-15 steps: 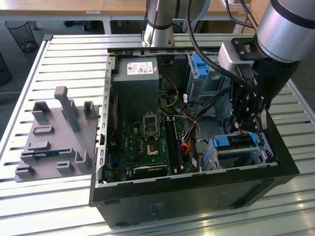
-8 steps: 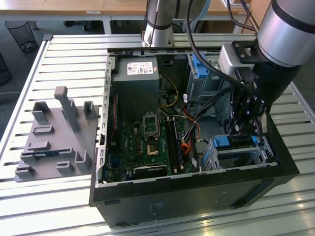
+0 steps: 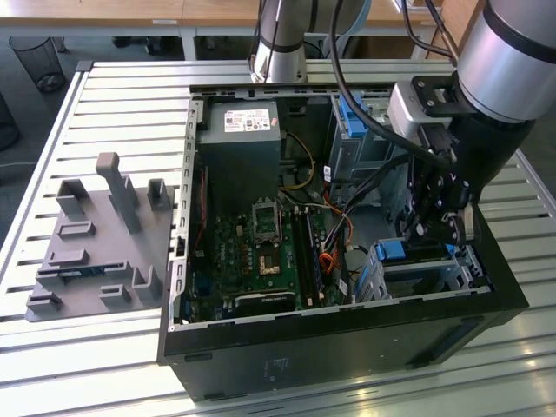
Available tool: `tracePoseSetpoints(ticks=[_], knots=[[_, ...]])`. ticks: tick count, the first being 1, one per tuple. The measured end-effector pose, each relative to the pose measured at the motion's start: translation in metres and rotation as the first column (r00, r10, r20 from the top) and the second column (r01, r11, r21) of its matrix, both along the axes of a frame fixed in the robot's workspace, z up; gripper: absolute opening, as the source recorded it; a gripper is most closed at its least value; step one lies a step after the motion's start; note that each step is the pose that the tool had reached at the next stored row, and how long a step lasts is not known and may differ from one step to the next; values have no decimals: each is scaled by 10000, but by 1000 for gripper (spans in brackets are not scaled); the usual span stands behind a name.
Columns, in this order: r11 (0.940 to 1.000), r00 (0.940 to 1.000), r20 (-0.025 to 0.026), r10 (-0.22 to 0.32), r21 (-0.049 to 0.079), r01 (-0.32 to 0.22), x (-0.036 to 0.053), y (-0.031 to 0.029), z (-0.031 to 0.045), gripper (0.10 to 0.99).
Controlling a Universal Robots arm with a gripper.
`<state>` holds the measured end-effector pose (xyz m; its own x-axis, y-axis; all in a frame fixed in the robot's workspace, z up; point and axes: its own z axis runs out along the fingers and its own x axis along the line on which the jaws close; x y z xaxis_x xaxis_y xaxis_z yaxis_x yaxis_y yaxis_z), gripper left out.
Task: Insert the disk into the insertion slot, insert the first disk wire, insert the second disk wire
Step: 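Insert the second disk wire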
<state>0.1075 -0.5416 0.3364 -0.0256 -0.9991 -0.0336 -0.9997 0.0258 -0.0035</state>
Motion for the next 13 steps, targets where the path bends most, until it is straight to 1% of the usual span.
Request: tracePoseSetpoints(ticks=[13], knots=[[10000,10000,0,-1,0,1,28,-30,-8,141]])
